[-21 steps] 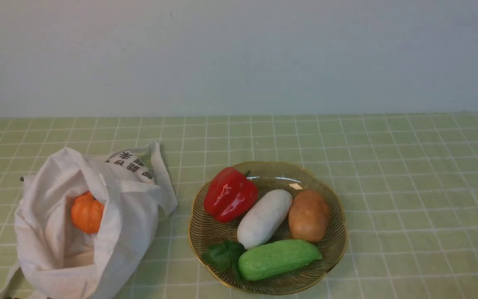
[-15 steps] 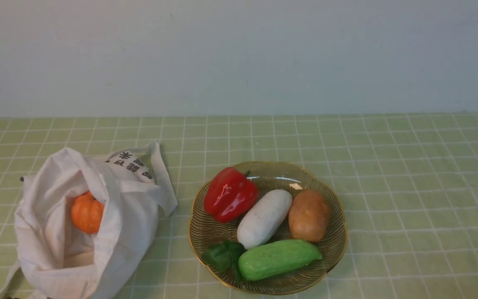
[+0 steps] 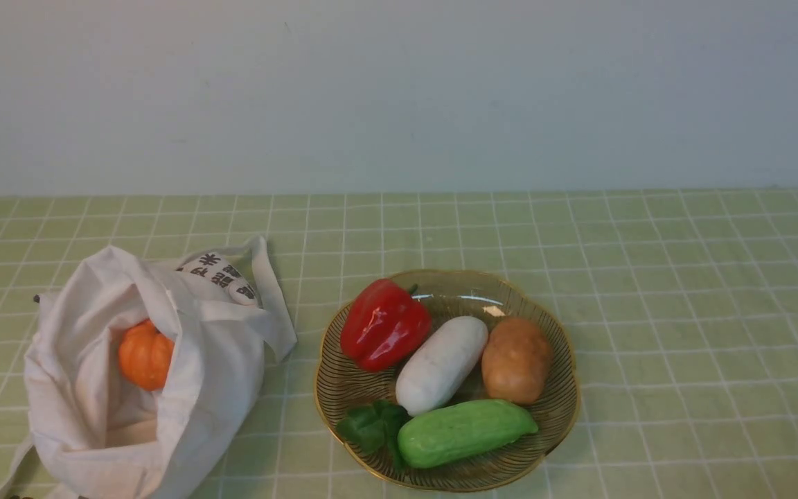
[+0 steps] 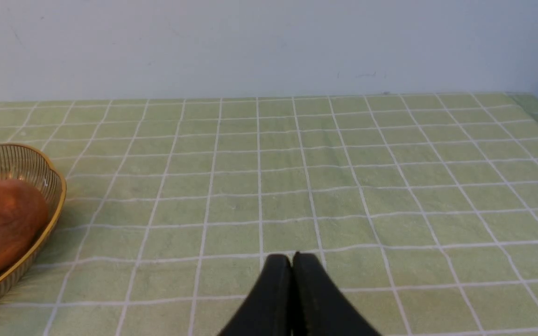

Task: Take vegetables from bag on green coffee tablecloth place on plate.
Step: 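Reach into the cloth bag and grasp the pumpkin with the left gripper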

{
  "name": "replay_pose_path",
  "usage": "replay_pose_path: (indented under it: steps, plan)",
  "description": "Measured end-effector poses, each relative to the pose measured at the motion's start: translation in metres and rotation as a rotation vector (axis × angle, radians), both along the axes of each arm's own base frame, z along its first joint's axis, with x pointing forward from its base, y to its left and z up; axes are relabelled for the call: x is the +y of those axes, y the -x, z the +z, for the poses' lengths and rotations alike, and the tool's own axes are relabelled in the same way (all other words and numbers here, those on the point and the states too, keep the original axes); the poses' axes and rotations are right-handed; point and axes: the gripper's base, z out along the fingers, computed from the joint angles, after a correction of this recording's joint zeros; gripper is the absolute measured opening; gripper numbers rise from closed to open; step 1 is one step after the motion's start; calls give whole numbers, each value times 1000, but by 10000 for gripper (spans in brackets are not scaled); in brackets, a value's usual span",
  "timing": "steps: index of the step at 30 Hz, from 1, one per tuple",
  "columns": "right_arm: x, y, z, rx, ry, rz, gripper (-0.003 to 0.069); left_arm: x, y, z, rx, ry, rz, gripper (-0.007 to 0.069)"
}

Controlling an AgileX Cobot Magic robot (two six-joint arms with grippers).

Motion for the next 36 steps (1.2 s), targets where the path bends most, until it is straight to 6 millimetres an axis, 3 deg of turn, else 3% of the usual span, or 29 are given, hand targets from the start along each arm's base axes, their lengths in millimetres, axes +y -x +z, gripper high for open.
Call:
replay_pose_path:
  steps: [9,13,15,23,28,29,30,32,34,36]
  plan:
    - [0,0,0,0,0,0,-16,0,0,0,-5,-1,0,-4]
    - [0,0,0,0,0,0,-16,-3,-2,8,-75,186,14,-4]
    - [0,0,0,0,0,0,-16,-4,-4,18,-158,384,35,-4]
    - [0,0,0,0,0,0,-16,1,-4,38,-353,557,68,-4]
    - [0,0,0,0,0,0,-16,8,2,70,-595,598,81,-4]
    - [0,0,0,0,0,0,-16,8,7,95,-630,592,59,-4]
    - [0,0,0,0,0,0,-16,8,8,97,-630,590,56,-4]
    - [0,0,0,0,0,0,-16,4,7,122,-576,549,30,-4]
    - [0,0,0,0,0,0,-16,-7,-3,146,-338,454,-25,-4]
    - [0,0,0,0,0,0,-16,-15,-18,155,-119,402,-55,-4]
